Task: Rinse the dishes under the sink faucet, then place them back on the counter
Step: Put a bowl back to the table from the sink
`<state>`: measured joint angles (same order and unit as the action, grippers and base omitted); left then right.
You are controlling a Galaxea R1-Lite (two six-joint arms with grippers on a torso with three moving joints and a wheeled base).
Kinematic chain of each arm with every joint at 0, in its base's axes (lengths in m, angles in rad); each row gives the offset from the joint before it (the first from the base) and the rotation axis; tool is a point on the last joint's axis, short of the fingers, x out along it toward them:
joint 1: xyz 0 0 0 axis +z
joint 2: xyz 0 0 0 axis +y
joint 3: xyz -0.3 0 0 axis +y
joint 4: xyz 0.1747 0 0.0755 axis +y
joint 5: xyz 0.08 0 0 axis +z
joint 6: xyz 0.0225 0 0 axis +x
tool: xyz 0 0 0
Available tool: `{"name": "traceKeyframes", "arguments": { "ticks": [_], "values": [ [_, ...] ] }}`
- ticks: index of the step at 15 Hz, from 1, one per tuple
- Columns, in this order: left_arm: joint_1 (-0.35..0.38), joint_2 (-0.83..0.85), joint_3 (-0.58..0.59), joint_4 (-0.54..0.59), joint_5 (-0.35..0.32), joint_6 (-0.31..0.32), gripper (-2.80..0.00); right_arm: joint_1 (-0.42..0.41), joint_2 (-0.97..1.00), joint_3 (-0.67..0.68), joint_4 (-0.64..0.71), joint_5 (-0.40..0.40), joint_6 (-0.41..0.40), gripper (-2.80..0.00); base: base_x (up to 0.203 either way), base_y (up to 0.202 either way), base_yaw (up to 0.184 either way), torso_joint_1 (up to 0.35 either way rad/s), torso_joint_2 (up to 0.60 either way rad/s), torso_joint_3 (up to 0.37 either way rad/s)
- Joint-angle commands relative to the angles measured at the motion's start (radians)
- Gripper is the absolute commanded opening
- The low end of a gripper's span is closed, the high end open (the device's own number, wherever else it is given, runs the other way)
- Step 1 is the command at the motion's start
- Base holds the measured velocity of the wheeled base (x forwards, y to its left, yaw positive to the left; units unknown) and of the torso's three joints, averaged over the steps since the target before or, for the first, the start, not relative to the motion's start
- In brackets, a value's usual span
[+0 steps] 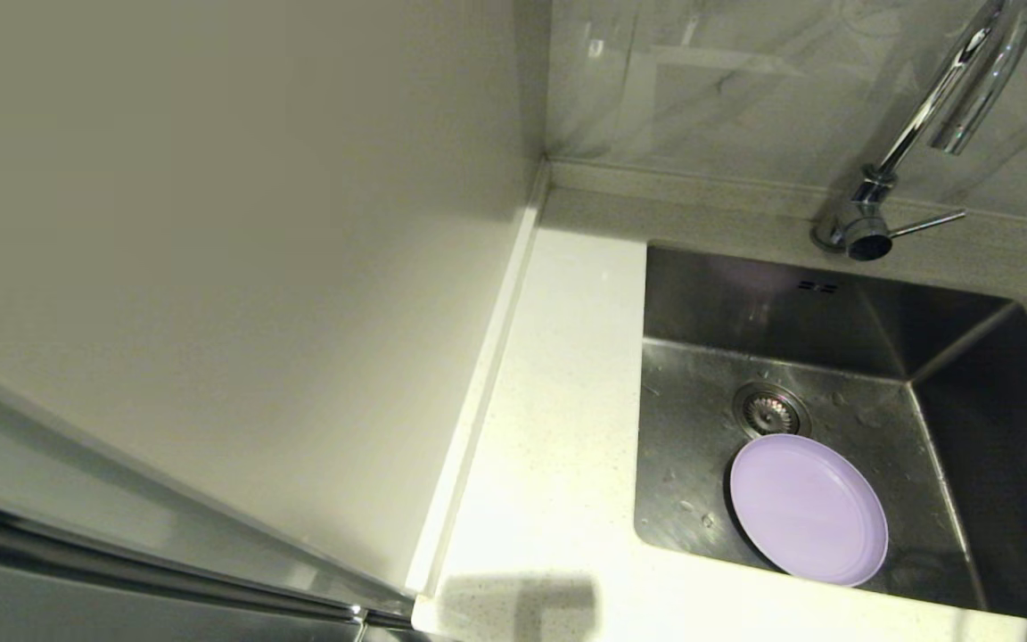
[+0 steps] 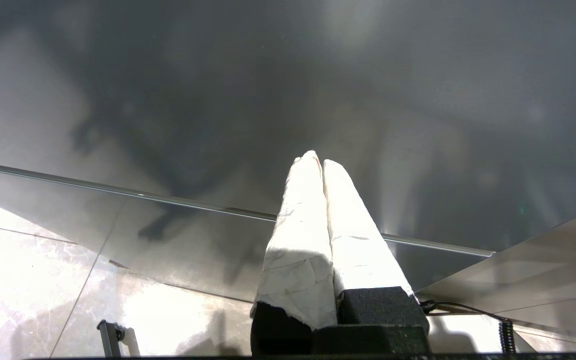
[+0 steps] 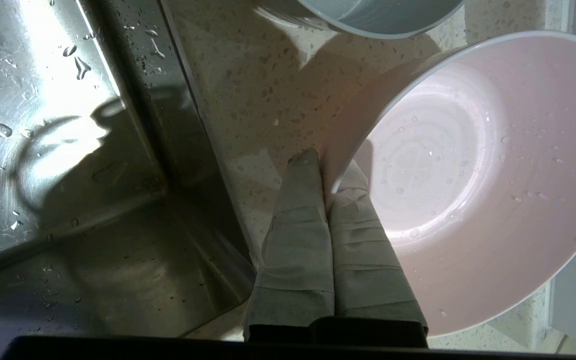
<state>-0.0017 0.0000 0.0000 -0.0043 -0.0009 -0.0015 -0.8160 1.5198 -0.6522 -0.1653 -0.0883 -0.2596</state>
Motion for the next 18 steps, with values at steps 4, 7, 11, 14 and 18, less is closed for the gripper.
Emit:
{"name": "traceKeyframes", "arguments": {
  "ticks": [4,7,11,14,18],
  "values": [
    [0.0,0.0,0.003,0.0,0.0,0.0,-2.8,0.0,-0.003,0.0,0.0,-0.001,-0.001,-2.8,0.0,0.0,0.0,0.0,0.0,0.0],
    [0.0,-0.001,0.003,0.0,0.0,0.0,-2.8,0.0,-0.007,0.005,0.0,-0.001,-0.001,-2.8,0.0,0.0,0.0,0.0,0.0,0.0],
    [0.0,0.0,0.003,0.0,0.001,0.0,-2.8,0.001,-0.014,0.008,0.0,-0.001,0.008,0.0,0.0,0.0,0.0,0.0,0.0,0.0],
    [0.0,0.0,0.003,0.0,0.001,0.0,-2.8,0.001,-0.02,0.008,0.0,-0.001,0.019,0.0,0.0,0.0,0.0,0.0,0.0,0.0],
    [0.0,0.0,0.003,0.0,0.0,0.0,-2.8,0.0,-0.072,0.01,0.0,-0.003,0.016,0.0,0.0,0.0,0.0,0.0,0.0,0.0]
  ]
}}
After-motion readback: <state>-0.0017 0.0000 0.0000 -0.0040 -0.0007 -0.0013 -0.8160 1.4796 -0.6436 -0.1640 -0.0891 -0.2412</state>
